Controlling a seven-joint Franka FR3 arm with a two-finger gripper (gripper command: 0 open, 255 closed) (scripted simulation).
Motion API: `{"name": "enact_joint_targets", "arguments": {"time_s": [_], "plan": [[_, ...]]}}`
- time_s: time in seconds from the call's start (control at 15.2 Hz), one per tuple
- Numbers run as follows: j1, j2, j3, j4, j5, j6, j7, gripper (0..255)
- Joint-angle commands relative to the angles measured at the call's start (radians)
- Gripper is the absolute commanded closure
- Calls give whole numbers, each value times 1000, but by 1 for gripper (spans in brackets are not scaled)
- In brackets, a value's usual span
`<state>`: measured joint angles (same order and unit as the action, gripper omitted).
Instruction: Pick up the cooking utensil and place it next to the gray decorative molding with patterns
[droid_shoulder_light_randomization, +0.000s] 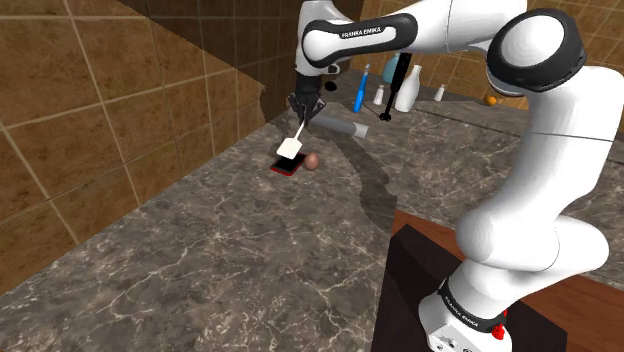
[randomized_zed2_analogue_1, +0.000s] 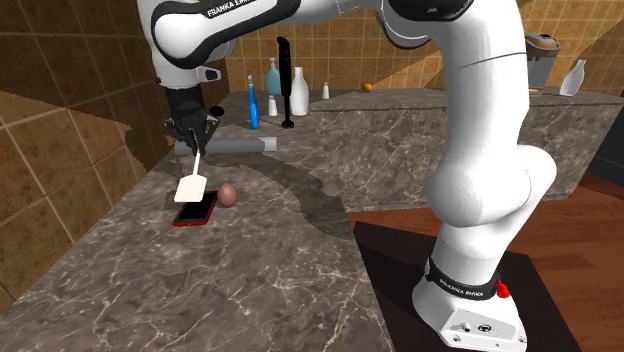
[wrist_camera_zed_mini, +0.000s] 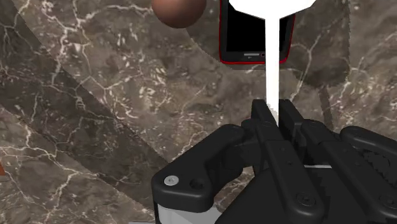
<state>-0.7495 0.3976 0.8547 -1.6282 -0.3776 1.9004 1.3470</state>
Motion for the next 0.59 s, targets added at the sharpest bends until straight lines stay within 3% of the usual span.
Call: {"name": "enact_joint_targets", "arguments": {"time_s": [0.0, 0.26, 0.53], "plan": [[44, 82, -30, 111, -49, -45, -5, 255], [148, 252, -92, 380, -125, -148, -46, 255], [288, 447, -157, 744, -186, -285, -123, 255]]}}
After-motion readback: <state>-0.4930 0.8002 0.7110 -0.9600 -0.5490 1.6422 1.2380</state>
